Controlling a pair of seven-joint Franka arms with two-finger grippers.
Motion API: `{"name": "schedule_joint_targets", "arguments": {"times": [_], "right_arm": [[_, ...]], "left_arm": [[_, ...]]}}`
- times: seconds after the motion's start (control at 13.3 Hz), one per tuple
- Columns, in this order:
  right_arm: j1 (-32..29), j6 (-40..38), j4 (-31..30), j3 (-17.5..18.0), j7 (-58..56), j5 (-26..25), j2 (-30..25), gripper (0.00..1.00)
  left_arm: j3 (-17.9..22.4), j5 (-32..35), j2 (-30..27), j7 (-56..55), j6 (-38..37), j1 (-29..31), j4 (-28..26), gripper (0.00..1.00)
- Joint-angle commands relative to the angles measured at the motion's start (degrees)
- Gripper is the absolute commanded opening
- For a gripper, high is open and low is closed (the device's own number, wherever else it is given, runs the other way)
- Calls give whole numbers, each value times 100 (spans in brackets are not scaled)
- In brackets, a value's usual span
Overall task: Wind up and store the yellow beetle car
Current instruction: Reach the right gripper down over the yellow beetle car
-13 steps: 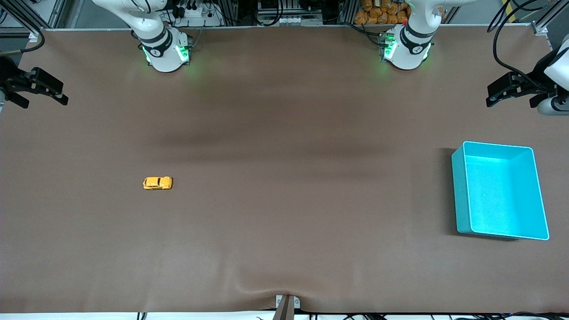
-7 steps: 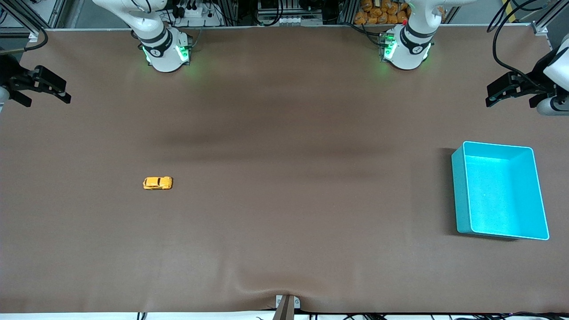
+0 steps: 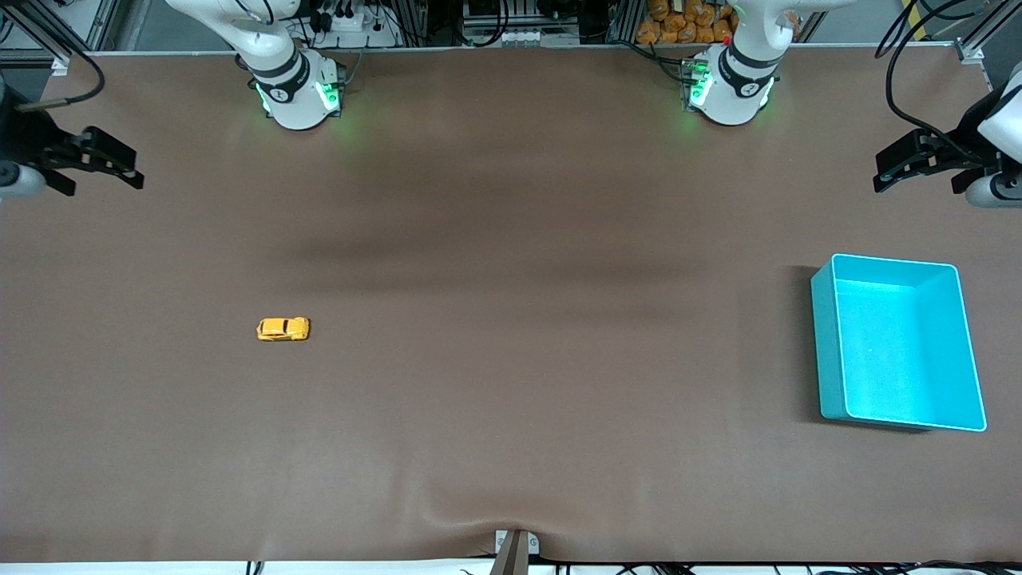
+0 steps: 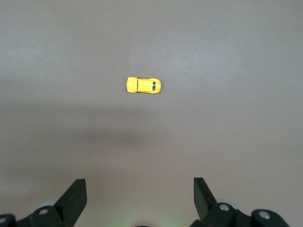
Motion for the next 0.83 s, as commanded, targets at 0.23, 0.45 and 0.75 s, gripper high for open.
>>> {"name": "schedule_joint_targets", "arguments": {"times": [0.23, 0.45, 0.75], "right_arm": [[47, 163, -92, 637, -439, 7, 380, 100], [-41, 793, -600, 664, -1704, -36, 451, 100], [-42, 1944, -1435, 664, -3744, -81, 609, 100]], "left_arm": [[9, -60, -82, 72, 4, -5, -25, 100], [8, -60, -82, 72, 4, 4, -25, 100], [9, -60, -82, 72, 4, 4, -25, 100]]}}
